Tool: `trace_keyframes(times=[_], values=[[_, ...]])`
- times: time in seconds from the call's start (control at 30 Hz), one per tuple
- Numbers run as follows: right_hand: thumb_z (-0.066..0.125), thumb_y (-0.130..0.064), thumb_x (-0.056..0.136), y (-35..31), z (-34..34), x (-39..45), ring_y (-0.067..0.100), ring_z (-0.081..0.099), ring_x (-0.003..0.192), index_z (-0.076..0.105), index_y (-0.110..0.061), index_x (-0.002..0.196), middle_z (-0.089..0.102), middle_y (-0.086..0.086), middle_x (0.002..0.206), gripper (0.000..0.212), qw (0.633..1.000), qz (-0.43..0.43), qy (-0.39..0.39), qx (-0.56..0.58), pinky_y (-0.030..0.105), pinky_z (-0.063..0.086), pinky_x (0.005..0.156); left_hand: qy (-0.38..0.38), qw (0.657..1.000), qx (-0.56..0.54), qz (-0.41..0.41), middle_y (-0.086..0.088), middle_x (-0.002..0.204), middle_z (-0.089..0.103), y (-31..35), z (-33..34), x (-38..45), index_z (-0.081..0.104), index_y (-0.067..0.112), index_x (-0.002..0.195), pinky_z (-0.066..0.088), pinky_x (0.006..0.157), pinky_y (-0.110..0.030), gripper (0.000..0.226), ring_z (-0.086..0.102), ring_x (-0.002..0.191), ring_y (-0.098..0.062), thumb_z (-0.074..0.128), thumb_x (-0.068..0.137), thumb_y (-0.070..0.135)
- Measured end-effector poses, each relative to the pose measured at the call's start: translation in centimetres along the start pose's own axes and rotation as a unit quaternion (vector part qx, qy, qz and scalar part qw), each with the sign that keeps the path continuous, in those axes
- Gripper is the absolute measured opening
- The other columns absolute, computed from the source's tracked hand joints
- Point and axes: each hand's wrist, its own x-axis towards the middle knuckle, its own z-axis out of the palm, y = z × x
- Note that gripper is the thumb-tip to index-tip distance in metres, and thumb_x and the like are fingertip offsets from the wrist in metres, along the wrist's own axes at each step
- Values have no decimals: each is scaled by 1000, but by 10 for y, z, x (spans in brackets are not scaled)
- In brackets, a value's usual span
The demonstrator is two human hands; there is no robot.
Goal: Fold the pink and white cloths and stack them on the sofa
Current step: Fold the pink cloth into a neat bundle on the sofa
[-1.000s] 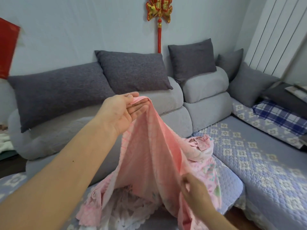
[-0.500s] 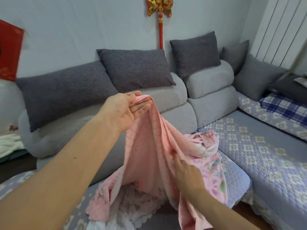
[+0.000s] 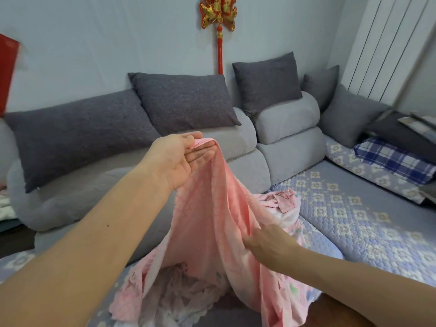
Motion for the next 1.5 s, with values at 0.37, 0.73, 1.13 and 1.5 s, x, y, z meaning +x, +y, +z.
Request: trace_keyframes(times=[0.37, 0.73, 1.13, 1.5], values=[[60, -3, 82, 48, 15, -25, 27, 69, 71, 64, -18, 91, 66, 3, 82, 19, 981, 194, 7, 27, 34, 44, 52, 39, 999, -27, -16, -23, 84, 75, -4, -35, 6, 58, 1, 104, 62, 76, -36, 23, 74, 92, -32, 36, 106, 3], [55, 2, 54, 46, 30, -25, 21, 48, 64, 52, -22, 56, 46, 0, 75, 24, 995, 62, 79, 16, 32, 32, 50, 25, 1000, -5, -13, -22, 83, 75, -6, -18, 8, 57, 1, 106, 62, 76, -35, 23, 75, 87, -32, 34, 106, 3], [63, -9, 89, -4, 10, 27, 13, 53, 69, 51, -20, 95, 57, -7, 78, 18, 724, 304, 329, 524, 33, 45, 66, -18, 999, 40, -19, -28, 102, 72, -9, -12, -9, 60, -2, 110, 62, 78, -35, 23, 73, 96, -34, 38, 106, 2], [67, 22, 48, 37, 60, -16, 26, 42, 48, 61, -7, 85, 50, 4, 81, 47, 936, 148, 295, 121, 33, 30, 36, 26, 1000, -7, -12, -22, 79, 74, 5, -16, 6, 58, 1, 105, 63, 75, -35, 24, 76, 83, -30, 35, 106, 2]])
